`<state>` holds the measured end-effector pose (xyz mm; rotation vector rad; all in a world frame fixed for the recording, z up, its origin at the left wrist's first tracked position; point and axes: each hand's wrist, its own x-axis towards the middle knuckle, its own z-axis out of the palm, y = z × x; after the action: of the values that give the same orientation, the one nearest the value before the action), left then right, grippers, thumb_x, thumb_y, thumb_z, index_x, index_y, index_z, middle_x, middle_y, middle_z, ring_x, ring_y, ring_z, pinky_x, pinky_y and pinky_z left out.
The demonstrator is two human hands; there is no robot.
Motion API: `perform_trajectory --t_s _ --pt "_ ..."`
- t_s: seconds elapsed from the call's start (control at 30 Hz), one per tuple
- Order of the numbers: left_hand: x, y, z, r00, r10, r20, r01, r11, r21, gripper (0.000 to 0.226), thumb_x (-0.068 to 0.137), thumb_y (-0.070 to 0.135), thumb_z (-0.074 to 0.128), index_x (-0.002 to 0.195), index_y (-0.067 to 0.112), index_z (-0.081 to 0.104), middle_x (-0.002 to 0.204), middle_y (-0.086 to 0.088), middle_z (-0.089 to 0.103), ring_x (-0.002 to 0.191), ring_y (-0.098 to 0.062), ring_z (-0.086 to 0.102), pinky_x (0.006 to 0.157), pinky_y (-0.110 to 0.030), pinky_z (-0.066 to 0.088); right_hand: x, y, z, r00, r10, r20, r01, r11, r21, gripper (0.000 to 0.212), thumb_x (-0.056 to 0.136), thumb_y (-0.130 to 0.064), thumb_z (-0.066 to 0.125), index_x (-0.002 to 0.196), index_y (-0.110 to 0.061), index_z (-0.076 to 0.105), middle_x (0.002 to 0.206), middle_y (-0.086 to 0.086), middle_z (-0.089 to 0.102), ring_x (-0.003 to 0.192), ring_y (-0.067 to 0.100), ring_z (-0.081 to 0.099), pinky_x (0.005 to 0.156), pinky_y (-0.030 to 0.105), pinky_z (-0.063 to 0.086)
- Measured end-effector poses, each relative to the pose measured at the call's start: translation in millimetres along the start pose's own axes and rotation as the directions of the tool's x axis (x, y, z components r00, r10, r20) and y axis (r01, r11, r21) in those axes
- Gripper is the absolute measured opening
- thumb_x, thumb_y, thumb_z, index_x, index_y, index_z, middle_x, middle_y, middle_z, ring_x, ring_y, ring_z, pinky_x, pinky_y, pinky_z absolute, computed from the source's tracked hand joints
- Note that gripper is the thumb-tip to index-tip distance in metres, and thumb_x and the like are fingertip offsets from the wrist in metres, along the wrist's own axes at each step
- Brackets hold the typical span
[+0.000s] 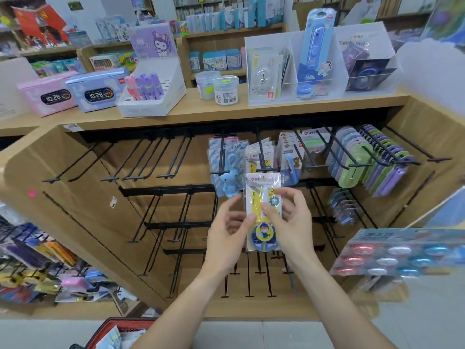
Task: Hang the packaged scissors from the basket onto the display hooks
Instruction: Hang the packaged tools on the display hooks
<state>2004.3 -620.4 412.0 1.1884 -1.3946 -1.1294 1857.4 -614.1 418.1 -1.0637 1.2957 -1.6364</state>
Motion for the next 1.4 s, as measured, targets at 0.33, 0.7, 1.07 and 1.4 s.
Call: perform_trajectory --t_s 0.33,0.7,1.07,1.4 --pt "17 0 5 0.992 0.125 0.015 -0.126 0.99 0.059 0.058 0.097 0.019 0.075 0.136 0.056 0.051 0.1 0.0 0.073 0.09 -0.019 0.073 0.087 -0.046 0.062 11 0 4 0.999 -0.043 -0.017 0.042 0.998 -0.04 0.032 0.092 -0.003 0.075 0.116 -0.018 0.059 0.106 -0.013 0.075 0.097 0.011 0.076 0.077 0.026 0.061" --pt "29 -6 6 0.993 0.121 -0.004 -0.12 0.99 0.076 0.06 0.098 0.021 0.074 0.137 0.057 0.048 0.099 0.001 0.07 0.089 -0.02 0.072 0.088 -0.04 0.062 24 8 10 0.996 -0.071 -0.048 0.064 0.991 -0.118 0.036 0.094 -0.012 0.073 0.119 -0.035 0.062 0.115 -0.004 0.073 0.102 0.018 0.073 0.088 0.049 0.061" --pt "91 -9 17 0.979 0.141 0.149 -0.196 0.858 0.475 0.073 0.104 0.028 0.064 0.164 0.039 0.025 0.151 -0.003 0.051 0.138 -0.022 0.053 0.11 -0.046 0.052 87 19 32 0.985 -0.118 -0.13 0.073 0.949 -0.306 0.038 0.094 -0.012 0.071 0.117 -0.039 0.059 0.118 -0.013 0.061 0.115 0.015 0.058 0.098 0.049 0.055" --pt "42 -28 -38 0.979 0.156 0.131 -0.202 0.807 0.554 0.062 0.104 0.027 0.062 0.16 0.036 0.037 0.138 0.001 0.051 0.124 -0.015 0.056 0.101 -0.033 0.05 36 24 29 0.963 -0.231 -0.139 0.121 0.833 -0.54 0.038 0.09 -0.022 0.077 0.126 -0.026 0.063 0.131 -0.001 0.056 0.128 0.018 0.054 0.108 0.036 0.044"
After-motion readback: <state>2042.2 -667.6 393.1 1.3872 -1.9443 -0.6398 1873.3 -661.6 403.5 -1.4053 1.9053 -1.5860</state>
